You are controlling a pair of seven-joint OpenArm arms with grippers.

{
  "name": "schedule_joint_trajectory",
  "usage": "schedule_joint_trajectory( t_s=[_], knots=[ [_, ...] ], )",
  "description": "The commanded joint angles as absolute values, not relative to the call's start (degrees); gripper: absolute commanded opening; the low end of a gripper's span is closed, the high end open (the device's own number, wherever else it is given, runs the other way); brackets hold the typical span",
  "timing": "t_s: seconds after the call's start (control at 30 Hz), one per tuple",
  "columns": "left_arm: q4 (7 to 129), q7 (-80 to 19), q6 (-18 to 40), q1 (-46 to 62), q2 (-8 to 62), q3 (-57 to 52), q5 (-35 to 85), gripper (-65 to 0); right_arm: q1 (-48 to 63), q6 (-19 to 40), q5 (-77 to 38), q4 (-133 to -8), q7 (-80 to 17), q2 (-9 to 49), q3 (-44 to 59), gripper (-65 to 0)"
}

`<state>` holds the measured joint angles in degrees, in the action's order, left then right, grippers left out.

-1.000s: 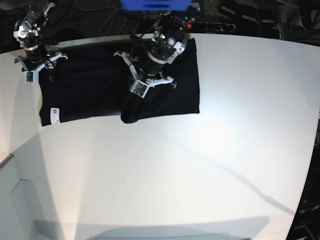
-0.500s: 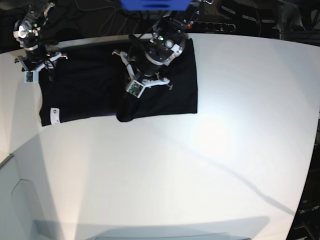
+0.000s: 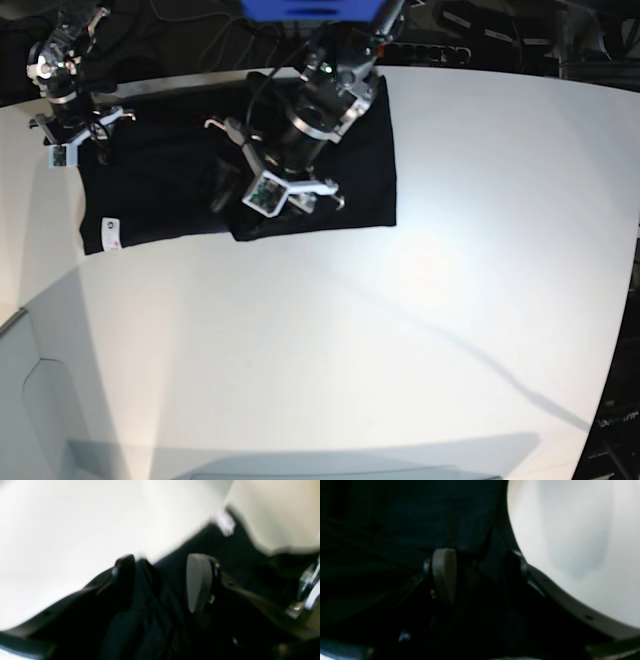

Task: Fold the T-shirt properly
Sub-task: 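Press the folded half flat with the left gripper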

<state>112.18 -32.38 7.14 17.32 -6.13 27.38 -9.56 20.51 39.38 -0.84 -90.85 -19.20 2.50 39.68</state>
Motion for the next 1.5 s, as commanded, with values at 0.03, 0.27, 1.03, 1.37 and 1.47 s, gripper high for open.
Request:
schedule_joint_trajectory(
  t_s=[0.03, 0.27, 1.03, 1.37, 1.47],
  knots=[
    [113.98, -32.04, 6.99, 18.95, -3.91, 26.15, -9.71, -32.5, 20.44, 40.00, -0.48, -91.38, -19.47, 2.95, 39.78, -32.9],
    [113.98, -32.04, 6.99, 25.98, 2.86, 21.58, -9.71, -32.5, 20.44, 40.00, -0.48, -91.38, -19.47, 2.95, 39.78, -32.9],
    [101.93, -31.60, 7.52, 11.12, 2.68, 40.92, -1.45, -32.5, 20.53, 40.00, -0.48, -91.47, -19.47, 2.95, 39.78, -32.9],
    [109.14, -31.69, 7.08, 11.38, 6.73, 30.37, 11.91, -32.5, 20.35, 40.00, -0.48, -91.47, -19.47, 3.03, 39.87, -32.9],
    [113.54, -31.78, 6.99, 14.11, 8.13, 23.43, 13.41, -32.5, 20.35, 40.00, -0.48, -91.47, -19.47, 2.95, 39.87, -32.9]
  ],
)
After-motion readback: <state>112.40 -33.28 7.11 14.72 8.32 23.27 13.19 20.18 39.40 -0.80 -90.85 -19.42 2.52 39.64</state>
